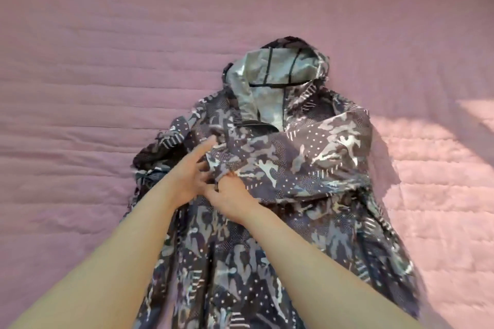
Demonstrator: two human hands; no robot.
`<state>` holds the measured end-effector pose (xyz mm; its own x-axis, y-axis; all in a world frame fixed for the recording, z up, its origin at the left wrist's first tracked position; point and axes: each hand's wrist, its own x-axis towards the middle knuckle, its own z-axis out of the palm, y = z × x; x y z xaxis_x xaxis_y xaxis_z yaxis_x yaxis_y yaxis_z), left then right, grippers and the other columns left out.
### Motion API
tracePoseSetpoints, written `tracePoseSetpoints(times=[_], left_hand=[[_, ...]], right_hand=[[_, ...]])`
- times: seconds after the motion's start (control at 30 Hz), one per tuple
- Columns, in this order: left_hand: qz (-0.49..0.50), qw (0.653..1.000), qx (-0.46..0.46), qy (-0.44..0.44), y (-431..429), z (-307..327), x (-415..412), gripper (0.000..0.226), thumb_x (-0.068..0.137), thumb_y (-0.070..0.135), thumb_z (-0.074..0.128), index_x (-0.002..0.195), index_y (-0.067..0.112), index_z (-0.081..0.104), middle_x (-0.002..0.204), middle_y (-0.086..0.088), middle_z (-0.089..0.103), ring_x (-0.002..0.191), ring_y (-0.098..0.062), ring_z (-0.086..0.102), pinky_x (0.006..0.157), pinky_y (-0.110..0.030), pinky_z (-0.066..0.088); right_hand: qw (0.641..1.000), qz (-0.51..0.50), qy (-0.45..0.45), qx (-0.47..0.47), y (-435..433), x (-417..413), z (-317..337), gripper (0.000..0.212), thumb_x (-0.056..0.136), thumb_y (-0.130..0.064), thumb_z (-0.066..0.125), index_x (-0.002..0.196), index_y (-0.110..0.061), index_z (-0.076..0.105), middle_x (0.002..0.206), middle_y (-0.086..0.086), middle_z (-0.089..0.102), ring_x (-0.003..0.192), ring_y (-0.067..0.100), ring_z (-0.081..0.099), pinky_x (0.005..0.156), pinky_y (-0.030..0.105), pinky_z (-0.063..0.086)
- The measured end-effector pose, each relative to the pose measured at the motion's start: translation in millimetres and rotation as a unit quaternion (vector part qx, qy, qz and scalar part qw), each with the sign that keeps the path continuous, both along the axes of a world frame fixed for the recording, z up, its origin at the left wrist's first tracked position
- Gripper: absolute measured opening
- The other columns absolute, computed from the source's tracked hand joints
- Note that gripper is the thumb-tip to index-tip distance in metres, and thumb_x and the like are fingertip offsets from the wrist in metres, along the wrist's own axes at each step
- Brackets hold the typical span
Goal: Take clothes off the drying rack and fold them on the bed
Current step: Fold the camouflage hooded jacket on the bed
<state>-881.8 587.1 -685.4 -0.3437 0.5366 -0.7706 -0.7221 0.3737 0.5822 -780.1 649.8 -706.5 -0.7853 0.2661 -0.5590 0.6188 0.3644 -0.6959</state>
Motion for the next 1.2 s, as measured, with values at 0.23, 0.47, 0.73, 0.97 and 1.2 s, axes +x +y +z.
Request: tracePoseSetpoints(times=[0.23,0.47,0.73,0.97,1.2], left_hand=[[-0.109,0.968,-0.131,0.183,2,-34,-21,0.014,0.095,0.006,0.051,0.103,0.01,0.062,0.1,-0.01,0.068,0.08,-0.019,0.064,0.061,-0.029,0.056],[0.102,0.881,-0.242,0.394,3,-22,-82,0.023,0.1,0.012,0.043,0.121,0.01,0.052,0.111,-0.008,0.057,0.099,-0.024,0.053,0.081,-0.031,0.04],[-0.019,0.893,-0.225,0.389,-13,-48,-79,0.101,0.07,0.01,0.083,0.147,0.026,0.018,0.144,-0.011,0.042,0.126,-0.03,0.047,0.103,-0.041,0.04],[-0.048,0.736,-0.335,0.586,-1,-51,-50,0.091,0.068,-0.01,0.063,0.144,0.021,0.024,0.15,-0.017,0.021,0.134,-0.038,0.027,0.11,-0.049,0.026],[-0.255,0.677,-0.061,0.688,67,-71,17,0.058,0.085,-0.008,0.051,0.136,0.017,0.049,0.136,-0.002,0.053,0.131,-0.022,0.04,0.109,-0.04,0.03]], right_hand=[[0.994,0.077,0.034,0.075,-8,13,-9,0.074,0.085,-0.03,0.062,0.149,-0.016,0.028,0.153,0.006,0.029,0.143,0.026,0.02,0.118,0.04,0.024],[0.977,-0.058,0.087,0.184,30,44,-6,0.054,0.093,-0.026,0.057,0.144,-0.019,0.041,0.15,-0.005,0.039,0.14,0.009,0.03,0.117,0.025,0.021],[0.91,-0.198,0.007,0.364,110,92,-30,0.029,0.092,-0.019,0.051,0.121,-0.017,0.055,0.123,0.004,0.051,0.117,0.023,0.047,0.101,0.043,0.04],[0.855,-0.442,-0.077,0.261,189,88,-25,0.044,0.085,0.011,0.044,0.125,-0.006,0.042,0.132,0.014,0.042,0.108,0.026,0.047,0.091,0.032,0.037],[0.877,-0.405,-0.052,0.252,249,91,-54,0.068,0.085,0.003,0.041,0.142,-0.03,0.026,0.12,0.006,0.055,0.104,0.03,0.056,0.087,0.046,0.049]])
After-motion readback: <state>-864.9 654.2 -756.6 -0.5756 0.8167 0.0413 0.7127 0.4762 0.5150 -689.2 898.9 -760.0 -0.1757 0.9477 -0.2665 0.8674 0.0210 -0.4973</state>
